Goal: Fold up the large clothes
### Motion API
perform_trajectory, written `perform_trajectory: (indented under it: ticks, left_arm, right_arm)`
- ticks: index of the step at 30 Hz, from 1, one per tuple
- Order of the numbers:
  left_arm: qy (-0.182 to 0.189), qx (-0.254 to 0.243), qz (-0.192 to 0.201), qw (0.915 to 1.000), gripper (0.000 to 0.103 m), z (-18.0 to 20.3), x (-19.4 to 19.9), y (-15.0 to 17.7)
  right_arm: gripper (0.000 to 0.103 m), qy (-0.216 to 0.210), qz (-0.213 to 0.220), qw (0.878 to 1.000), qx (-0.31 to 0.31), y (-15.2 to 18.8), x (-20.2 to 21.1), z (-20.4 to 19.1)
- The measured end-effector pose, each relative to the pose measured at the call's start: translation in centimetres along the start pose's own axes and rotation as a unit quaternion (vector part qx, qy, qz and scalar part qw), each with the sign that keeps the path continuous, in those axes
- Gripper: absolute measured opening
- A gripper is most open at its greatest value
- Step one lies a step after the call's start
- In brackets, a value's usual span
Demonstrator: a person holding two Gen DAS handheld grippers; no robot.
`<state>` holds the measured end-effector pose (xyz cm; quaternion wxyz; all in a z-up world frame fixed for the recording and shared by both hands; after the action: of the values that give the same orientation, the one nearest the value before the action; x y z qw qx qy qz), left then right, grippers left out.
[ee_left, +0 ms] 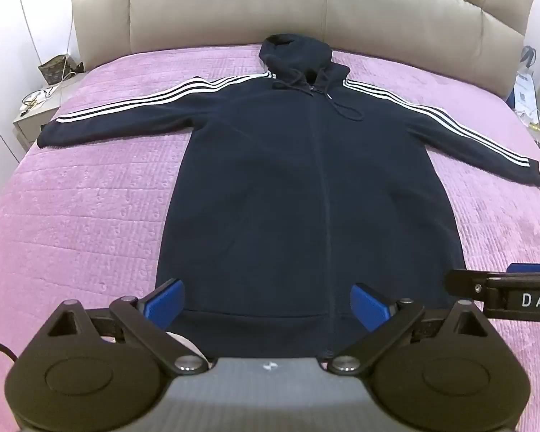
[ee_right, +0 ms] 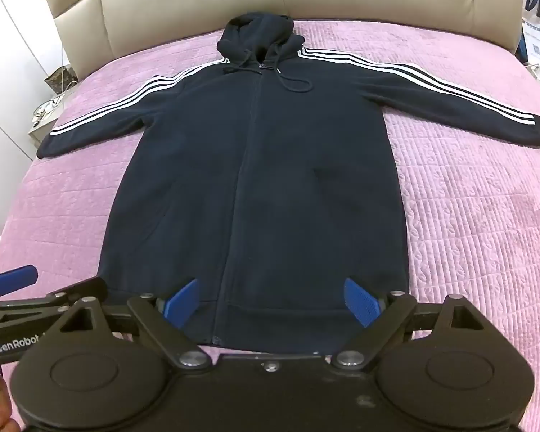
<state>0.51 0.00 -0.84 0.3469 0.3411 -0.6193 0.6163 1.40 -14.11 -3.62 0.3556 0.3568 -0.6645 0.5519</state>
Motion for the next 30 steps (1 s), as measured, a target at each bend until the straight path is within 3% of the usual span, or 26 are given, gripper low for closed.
perform_trajectory:
  ticks: [30]
  left_arm:
    - [0.001, 0.005, -0.004, 1.0, 0.1, -0.25, -0.28, -0.03]
  right_arm:
    - [0.103, -0.018, 0.006, 1.0, -0.008, -0.13, 0.09, 0.43]
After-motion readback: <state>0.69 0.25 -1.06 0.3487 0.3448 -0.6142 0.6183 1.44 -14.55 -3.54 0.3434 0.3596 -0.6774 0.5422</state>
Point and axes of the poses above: each gripper's, at about its wrist camera, not at the fingertips, and x roughly against the way its jaws point, z to its right, y to its underside, the point moved 1 cm from there along -x, roughly the way its jaws point
